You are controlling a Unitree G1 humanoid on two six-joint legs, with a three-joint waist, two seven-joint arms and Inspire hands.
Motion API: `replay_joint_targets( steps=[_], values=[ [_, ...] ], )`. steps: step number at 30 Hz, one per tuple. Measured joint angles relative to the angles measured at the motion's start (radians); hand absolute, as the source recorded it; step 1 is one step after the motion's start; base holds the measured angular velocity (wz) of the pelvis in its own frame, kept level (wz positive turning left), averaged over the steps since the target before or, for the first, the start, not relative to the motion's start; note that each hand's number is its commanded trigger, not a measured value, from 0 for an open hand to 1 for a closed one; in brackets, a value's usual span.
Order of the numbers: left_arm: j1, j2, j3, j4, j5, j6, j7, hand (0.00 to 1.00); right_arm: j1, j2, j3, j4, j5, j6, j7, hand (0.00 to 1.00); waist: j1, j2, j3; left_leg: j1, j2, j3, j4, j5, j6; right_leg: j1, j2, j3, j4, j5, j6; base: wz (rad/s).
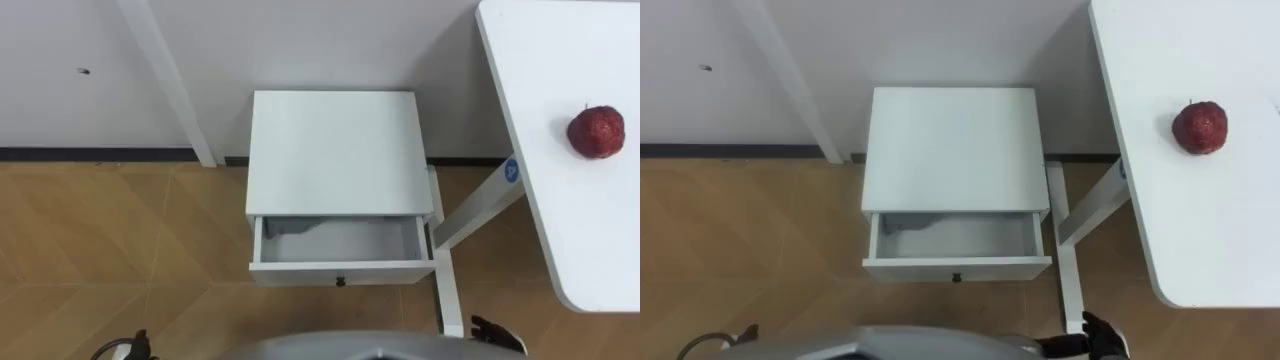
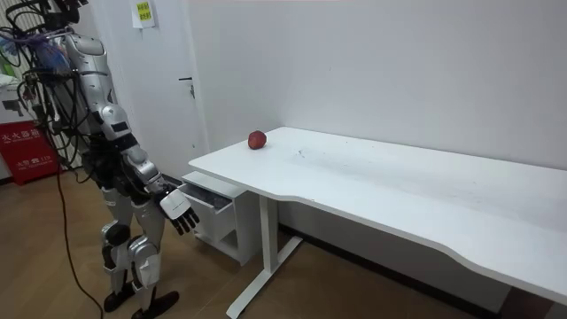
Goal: Put apple and close drawer
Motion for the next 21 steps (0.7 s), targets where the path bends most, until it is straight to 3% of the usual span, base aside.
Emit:
replay_joint_targets(
  steps=[7, 13, 18, 21],
  values=[
    [-0.002, 0.000, 0.001, -0.001, 0.000, 0.000, -0.001, 0.00, 0.000, 0.000, -0.010, 0.000, 0.005, 0.000, 0.001, 0.00, -0.001, 0.003, 0.0000, -0.006, 0.000, 0.000, 0.000, 0.000, 0.000, -0.004, 0.000, 0.000, 0.001, 0.000, 0.000, 0.00],
    [-0.009, 0.000, 0.004, 0.000, -0.011, -0.006, -0.001, 0.00, -0.001, 0.002, -0.049, 0.010, 0.176, 0.000, 0.010, 0.00, 0.000, 0.007, -0.0017, -0.004, 0.002, 0.008, 0.000, 0.000, 0.000, -0.010, 0.002, 0.011, 0.005, 0.000, 0.000, -0.04],
    [0.000, -0.001, 0.106, -0.005, -0.009, -0.027, 0.002, 0.00, 0.009, 0.001, -0.241, 0.011, 0.476, 0.001, -0.013, 0.00, -0.013, 0.008, -0.0011, 0.001, 0.001, 0.008, 0.000, 0.000, 0.000, 0.000, 0.003, 0.012, 0.004, 0.000, 0.000, 0.00],
    [0.001, 0.001, 0.123, -0.008, -0.013, -0.032, 0.010, 0.00, 0.008, -0.002, -0.332, -0.004, 0.672, 0.000, -0.030, 0.00, -0.049, 0.013, 0.0019, -0.003, 0.001, 0.007, 0.000, 0.000, 0.000, 0.000, 0.003, 0.012, 0.007, 0.000, 0.000, 0.00]
  ],
)
